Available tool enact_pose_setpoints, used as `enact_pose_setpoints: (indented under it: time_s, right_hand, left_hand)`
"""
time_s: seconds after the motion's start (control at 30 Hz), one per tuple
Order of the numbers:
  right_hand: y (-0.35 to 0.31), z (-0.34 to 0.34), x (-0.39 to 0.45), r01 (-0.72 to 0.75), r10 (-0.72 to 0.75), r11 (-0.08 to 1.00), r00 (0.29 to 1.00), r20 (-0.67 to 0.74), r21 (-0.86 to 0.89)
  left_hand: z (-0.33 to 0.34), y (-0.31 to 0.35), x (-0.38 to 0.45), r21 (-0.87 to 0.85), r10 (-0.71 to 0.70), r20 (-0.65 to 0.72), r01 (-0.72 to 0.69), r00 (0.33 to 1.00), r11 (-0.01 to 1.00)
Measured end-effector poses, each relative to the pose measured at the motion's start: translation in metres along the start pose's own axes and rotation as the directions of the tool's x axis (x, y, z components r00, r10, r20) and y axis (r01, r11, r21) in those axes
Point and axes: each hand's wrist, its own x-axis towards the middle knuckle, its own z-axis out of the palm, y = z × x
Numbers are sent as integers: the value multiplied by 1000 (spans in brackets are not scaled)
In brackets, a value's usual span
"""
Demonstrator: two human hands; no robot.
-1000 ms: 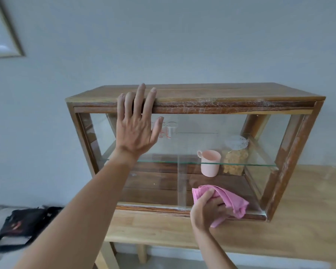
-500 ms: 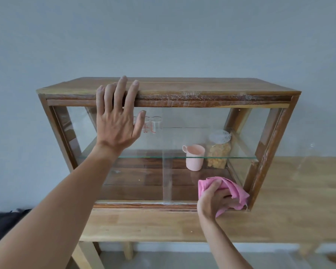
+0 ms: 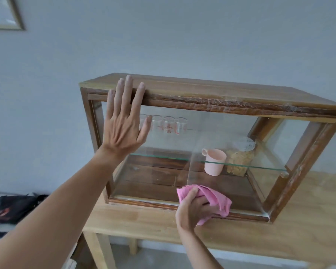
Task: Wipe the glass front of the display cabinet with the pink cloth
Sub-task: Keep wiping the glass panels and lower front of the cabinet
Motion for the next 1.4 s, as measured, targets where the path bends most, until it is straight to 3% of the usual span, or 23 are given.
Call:
enact_pose_setpoints:
  time_s: [0.13,0.27,0.4,0.5,0.53,0.6,0.67,0.73,0.83,0.9,1.0,1.07,1.17,1.27,1.33,1.4]
  right_hand:
    - [-14,58,-64,54,-19,975,986,163,-216]
    - [-30,91,-97,101,-31,944,975,220,-313]
    - [-50,88,-85,110,-76,962,987,144,-252]
    - [-87,74,-59,326,-313,938,942,118,-117]
    - [-102,70,-48,462,-457,875,887,68,-146]
    - [-132,66,-25,637,-706,679,704,-83,-365]
    - [-153,65,-7,670,-840,515,519,-158,-535]
    - [-151,71,-2,664,-901,401,412,-139,-632]
    - [-98,90,-18,676,-923,268,384,17,-686]
    - [-46,103,-37,732,-913,100,336,230,-674]
    - [2,112,-54,794,-797,-292,106,594,-533]
    - [2,114,-55,784,-730,-418,10,683,-459]
    - [-11,112,-50,771,-697,-486,-59,714,-411]
    - [-14,91,-29,745,-613,-562,-83,786,-360]
    - [-14,56,-2,719,-578,-586,-48,815,-373]
    - [-13,9,26,692,-600,-557,47,799,-459]
  left_hand:
    - [-6,-54,-8,63,-44,1,43,999,997]
    - [-6,-93,-11,95,-5,-20,7,1000,995]
    - [5,-103,-10,4,63,-81,-63,995,998]
    - [12,-105,-9,-91,75,-144,-89,987,992]
    - [13,-105,-10,-114,74,-151,-92,986,989]
    - [13,-107,-10,-147,78,-151,-101,985,984]
    - [12,-108,-10,-172,85,-154,-112,984,979]
    - [11,-107,-11,-204,76,-156,-108,985,973]
    - [10,-107,-13,-217,58,-147,-89,987,972]
    - [9,-108,-14,-217,59,-134,-87,989,972]
    - [7,-110,-14,-210,82,-111,-104,990,972]
    - [6,-111,-13,-216,90,-112,-113,990,970]
    - [6,-112,-12,-223,83,-125,-110,989,969]
    - [8,-113,-13,-213,75,-118,-99,990,972]
    - [8,-112,-13,-218,74,-106,-95,992,971]
    - [9,-111,-13,-222,76,-103,-97,992,970]
